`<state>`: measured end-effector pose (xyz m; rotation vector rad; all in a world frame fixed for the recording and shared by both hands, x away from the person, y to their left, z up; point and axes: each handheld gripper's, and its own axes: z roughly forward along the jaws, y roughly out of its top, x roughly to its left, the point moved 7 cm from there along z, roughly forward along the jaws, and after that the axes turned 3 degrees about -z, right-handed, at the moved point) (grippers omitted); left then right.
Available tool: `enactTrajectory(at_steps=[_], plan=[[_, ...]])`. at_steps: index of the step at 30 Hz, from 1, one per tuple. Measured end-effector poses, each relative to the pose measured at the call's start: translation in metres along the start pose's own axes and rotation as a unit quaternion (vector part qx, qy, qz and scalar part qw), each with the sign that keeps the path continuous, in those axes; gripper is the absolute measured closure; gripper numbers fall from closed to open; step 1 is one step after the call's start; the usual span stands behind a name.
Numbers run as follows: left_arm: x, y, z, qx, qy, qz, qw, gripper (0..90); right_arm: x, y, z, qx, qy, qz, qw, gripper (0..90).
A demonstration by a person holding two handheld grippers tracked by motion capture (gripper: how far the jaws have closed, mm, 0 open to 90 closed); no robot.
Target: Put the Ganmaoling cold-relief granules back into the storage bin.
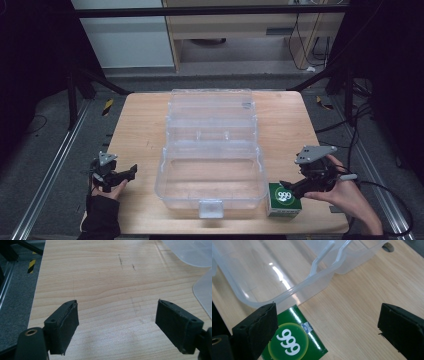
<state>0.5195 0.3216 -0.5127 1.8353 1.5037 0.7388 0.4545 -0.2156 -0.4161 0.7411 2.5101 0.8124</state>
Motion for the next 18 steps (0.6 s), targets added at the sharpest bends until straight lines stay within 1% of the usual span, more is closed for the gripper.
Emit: enactTrajectory(at_steps=[1, 5, 6, 7, 13, 15, 18], plan=[[0.0, 0.0, 0.0, 0.0, 0.0, 0.003, 1.0, 17.9, 0.003, -0.001, 0.001, 0.009, 0.007, -0.01, 0.9999, 3.3], [0.0, 0.0, 0.0, 0.0, 0.0, 0.004, 1.0, 17.9, 0.008, -0.003, 0.004, 0.025, 0.018, -0.023, 0.9993, 3.1], [0.0, 0.0, 0.0, 0.0, 0.0, 0.004, 1.0, 17.9, 0.008, -0.003, 0.004, 0.025, 0.018, -0.023, 0.9993, 3.1], [0.0, 0.0, 0.0, 0.0, 0.0, 0.005, 1.0, 17.9, 0.01, -0.004, 0.005, 0.031, 0.023, -0.03, 0.9988, 2.9], [-0.001, 0.0, 0.0, 0.0, -0.001, 0.005, 1.0, 17.9, 0.016, -0.007, 0.009, 0.044, 0.035, -0.038, 0.9977, 2.7], [-0.001, 0.0, 0.0, 0.0, -0.002, 0.005, 1.0, 18.0, 0.017, -0.009, 0.01, 0.049, 0.039, -0.044, 0.9971, 2.5], [-0.001, 0.0, 0.0, 0.0, -0.002, 0.006, 1.0, 18.0, 0.019, -0.012, 0.012, 0.058, 0.048, -0.047, 0.9961, 2.3]])
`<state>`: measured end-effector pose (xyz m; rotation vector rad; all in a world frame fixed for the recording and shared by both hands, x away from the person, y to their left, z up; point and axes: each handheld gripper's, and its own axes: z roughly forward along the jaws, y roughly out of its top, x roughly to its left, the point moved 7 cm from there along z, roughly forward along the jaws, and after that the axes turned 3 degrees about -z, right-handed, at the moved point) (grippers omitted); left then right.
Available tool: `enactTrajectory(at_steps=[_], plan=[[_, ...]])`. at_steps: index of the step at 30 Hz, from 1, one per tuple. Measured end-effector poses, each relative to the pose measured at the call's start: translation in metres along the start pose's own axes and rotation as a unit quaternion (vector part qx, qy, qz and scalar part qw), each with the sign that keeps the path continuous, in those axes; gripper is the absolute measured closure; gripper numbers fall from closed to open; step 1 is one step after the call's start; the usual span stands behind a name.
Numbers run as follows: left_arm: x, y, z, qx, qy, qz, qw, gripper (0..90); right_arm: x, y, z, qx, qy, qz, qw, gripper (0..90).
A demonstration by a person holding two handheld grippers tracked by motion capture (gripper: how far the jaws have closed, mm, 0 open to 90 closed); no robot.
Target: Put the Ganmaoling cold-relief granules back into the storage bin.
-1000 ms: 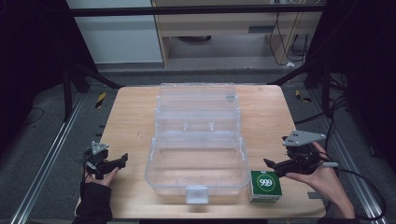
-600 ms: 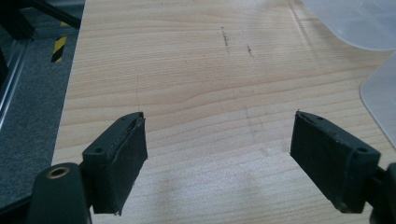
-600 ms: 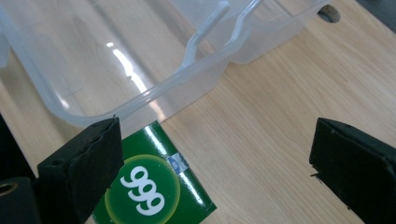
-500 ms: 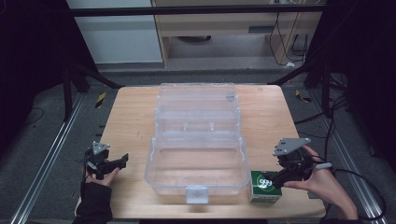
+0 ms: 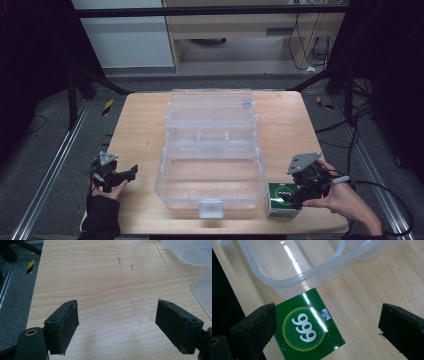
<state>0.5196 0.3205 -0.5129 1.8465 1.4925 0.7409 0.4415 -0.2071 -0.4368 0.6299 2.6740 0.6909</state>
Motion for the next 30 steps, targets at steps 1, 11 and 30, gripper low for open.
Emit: enactTrajectory(at_steps=[1, 11, 30], plan=[[0.0, 0.0, 0.0, 0.0, 0.0, 0.001, 1.0, 18.0, 0.001, -0.001, 0.001, 0.005, 0.002, -0.003, 1.0, 2.2], [-0.001, 0.0, 0.0, 0.002, -0.001, -0.001, 1.0, 18.0, 0.009, -0.008, 0.011, 0.032, 0.022, -0.015, 0.9991, 1.7], [-0.001, 0.0, 0.0, 0.002, -0.001, 0.001, 1.0, 18.0, 0.022, -0.015, 0.029, 0.079, 0.053, -0.059, 0.9937, 1.1]])
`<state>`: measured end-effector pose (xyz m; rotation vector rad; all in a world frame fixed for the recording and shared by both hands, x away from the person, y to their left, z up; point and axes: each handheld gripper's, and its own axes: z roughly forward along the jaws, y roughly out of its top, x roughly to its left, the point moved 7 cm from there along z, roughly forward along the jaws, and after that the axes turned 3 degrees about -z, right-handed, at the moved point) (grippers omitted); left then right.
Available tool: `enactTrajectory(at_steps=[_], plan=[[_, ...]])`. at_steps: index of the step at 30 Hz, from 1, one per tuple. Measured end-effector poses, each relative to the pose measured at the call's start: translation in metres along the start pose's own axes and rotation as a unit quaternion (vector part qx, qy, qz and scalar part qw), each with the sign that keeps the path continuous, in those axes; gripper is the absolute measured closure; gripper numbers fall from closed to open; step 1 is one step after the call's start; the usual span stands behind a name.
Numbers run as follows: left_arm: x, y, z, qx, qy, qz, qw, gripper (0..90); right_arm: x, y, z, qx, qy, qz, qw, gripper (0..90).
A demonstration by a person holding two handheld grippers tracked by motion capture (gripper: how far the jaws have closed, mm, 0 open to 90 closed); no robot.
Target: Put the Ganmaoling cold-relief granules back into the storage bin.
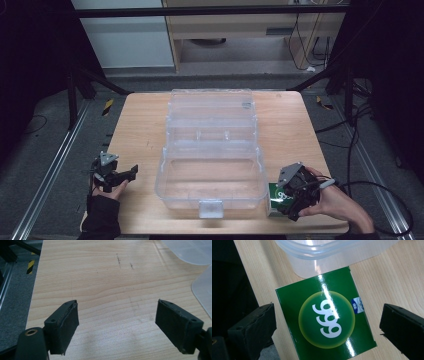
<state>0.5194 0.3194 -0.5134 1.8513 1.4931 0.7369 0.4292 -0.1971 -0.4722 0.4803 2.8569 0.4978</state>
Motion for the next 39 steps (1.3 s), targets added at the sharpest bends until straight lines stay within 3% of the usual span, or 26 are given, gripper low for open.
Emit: enactTrajectory(at_steps=[16, 21, 22, 27, 31, 34, 39], plan=[[0.0, 0.0, 0.001, 0.0, 0.0, 0.002, 1.0, 18.0, 0.0, -0.005, 0.02, 0.027, 0.019, -0.022, 0.9992, 1.5], [0.0, 0.0, 0.001, 0.0, 0.0, 0.002, 1.0, 18.0, -0.002, -0.006, 0.025, 0.03, 0.025, -0.023, 0.999, 2.2], [0.001, 0.0, 0.001, 0.0, 0.0, 0.002, 1.0, 18.0, -0.001, -0.007, 0.026, 0.036, 0.031, -0.013, 0.9988, 2.3], [0.0, 0.0, 0.001, 0.001, 0.0, 0.003, 1.0, 18.0, -0.002, -0.012, 0.035, 0.05, 0.033, -0.036, 0.9976, 3.1], [0.0, 0.0, 0.002, 0.001, 0.0, 0.005, 1.0, 18.0, -0.001, -0.012, 0.036, 0.056, 0.04, -0.031, 0.9972, 3.8], [0.0, 0.0, 0.002, 0.001, 0.001, 0.005, 1.0, 18.0, -0.002, -0.012, 0.04, 0.064, 0.045, -0.046, 0.9958, 4.7], [0.0, 0.0, 0.001, 0.001, 0.0, 0.004, 1.0, 18.0, -0.002, -0.013, 0.043, 0.074, 0.051, -0.053, 0.9945, 6.0]])
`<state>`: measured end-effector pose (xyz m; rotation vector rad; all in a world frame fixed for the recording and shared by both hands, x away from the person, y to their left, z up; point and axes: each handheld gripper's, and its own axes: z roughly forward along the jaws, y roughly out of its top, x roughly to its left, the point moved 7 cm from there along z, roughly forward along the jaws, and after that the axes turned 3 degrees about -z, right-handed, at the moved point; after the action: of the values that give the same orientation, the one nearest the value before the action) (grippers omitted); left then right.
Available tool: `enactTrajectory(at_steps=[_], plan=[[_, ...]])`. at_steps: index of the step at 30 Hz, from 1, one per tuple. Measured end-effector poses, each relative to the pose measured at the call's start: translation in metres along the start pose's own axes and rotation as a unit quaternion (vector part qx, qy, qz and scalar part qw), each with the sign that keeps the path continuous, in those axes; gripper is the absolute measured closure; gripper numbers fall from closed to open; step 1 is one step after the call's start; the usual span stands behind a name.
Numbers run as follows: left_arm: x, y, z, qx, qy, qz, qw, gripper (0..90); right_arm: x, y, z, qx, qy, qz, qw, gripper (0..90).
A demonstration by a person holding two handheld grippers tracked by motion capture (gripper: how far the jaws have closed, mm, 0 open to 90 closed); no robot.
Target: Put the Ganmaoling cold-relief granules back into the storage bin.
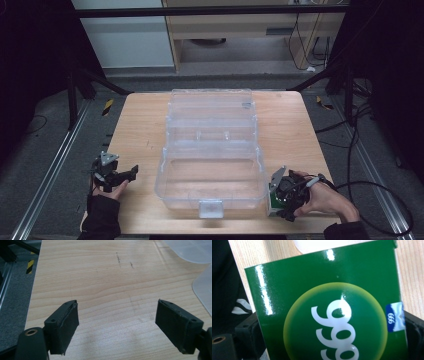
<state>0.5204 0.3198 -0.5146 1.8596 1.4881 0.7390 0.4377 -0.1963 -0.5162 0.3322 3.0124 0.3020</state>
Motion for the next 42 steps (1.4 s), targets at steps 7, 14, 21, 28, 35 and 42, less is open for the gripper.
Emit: enactTrajectory(at_steps=[7, 14, 21, 28, 35, 42], plan=[[0.0, 0.0, 0.0, 0.0, -0.001, -0.001, 1.0, 18.0, 0.0, -0.003, -0.002, -0.009, 0.007, -0.003, 0.9999, 12.3], [0.0, 0.0, 0.0, 0.0, -0.001, 0.0, 1.0, 18.0, 0.0, -0.007, -0.005, -0.026, 0.014, 0.006, 0.9996, 15.8], [0.0, 0.0, 0.0, 0.0, 0.0, 0.001, 1.0, 18.1, 0.004, -0.011, -0.012, -0.029, 0.015, 0.015, 0.9994, 16.2], [-0.001, 0.0, 0.0, 0.001, 0.0, 0.002, 1.0, 18.0, 0.006, -0.016, -0.033, -0.049, -0.001, 0.029, 0.9984, 16.1], [-0.001, 0.0, 0.0, 0.001, 0.0, 0.003, 1.0, 18.1, 0.01, -0.016, -0.058, -0.072, -0.018, 0.035, 0.9966, 16.1], [-0.001, 0.0, 0.0, 0.001, -0.001, 0.002, 1.0, 18.1, 0.013, -0.009, -0.084, -0.09, -0.03, 0.028, 0.9951, 16.0]])
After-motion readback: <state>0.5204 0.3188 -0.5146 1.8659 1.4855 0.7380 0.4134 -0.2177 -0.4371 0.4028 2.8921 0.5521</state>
